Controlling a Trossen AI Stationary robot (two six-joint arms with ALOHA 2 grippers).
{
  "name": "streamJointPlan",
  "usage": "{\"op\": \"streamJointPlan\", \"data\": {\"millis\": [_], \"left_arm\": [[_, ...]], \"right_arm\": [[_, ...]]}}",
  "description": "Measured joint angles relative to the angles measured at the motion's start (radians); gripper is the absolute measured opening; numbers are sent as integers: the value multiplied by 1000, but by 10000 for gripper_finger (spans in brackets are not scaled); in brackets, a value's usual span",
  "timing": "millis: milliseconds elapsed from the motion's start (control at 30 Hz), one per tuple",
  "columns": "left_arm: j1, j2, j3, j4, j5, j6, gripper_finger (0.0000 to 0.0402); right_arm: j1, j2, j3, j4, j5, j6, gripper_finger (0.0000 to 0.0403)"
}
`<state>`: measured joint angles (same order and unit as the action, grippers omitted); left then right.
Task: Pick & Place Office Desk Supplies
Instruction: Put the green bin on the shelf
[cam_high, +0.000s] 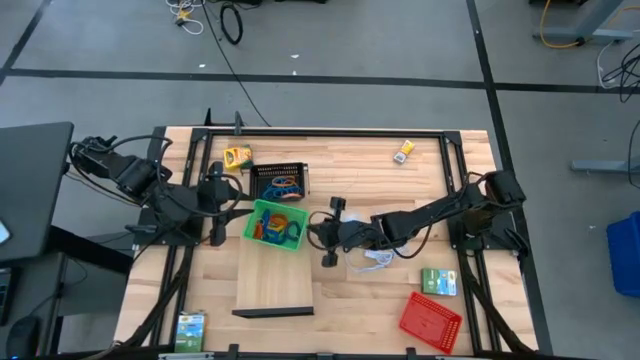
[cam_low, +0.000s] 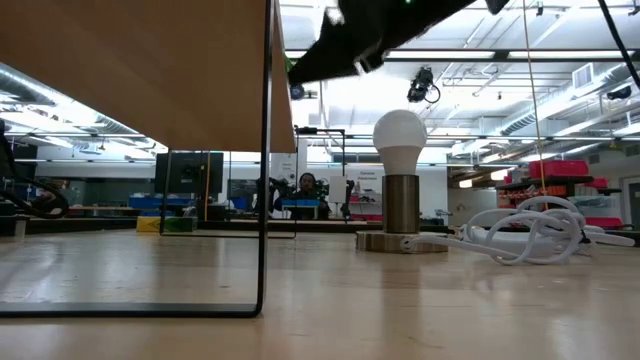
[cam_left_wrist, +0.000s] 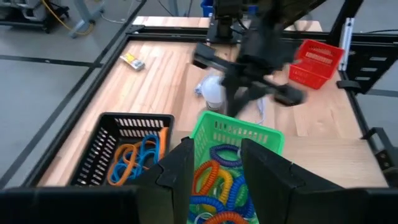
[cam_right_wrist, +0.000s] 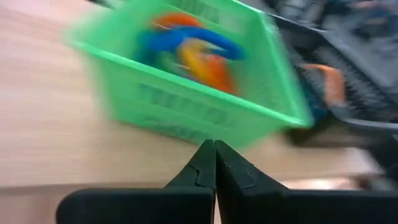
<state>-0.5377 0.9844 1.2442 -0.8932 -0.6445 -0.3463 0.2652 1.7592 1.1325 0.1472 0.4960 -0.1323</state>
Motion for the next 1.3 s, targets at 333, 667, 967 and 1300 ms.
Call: {"op": "streamJointPlan", "data": {"millis": [333, 667, 967, 1300], "left_arm": [[-9, -1, 0, -1, -10, 21, 140], [-13, -1, 0, 6, -20, 21, 140], [-13, -1, 0, 7, -21, 25, 140], [-13, -1, 0, 8, -21, 25, 140]], "right_arm": [[95, -32, 56, -24, -303, 154, 0], [72, 71, 55, 142, -231, 186, 0], [68, 95, 55, 231, -179, 187, 0], [69, 95, 55, 237, -100, 180, 0]]}}
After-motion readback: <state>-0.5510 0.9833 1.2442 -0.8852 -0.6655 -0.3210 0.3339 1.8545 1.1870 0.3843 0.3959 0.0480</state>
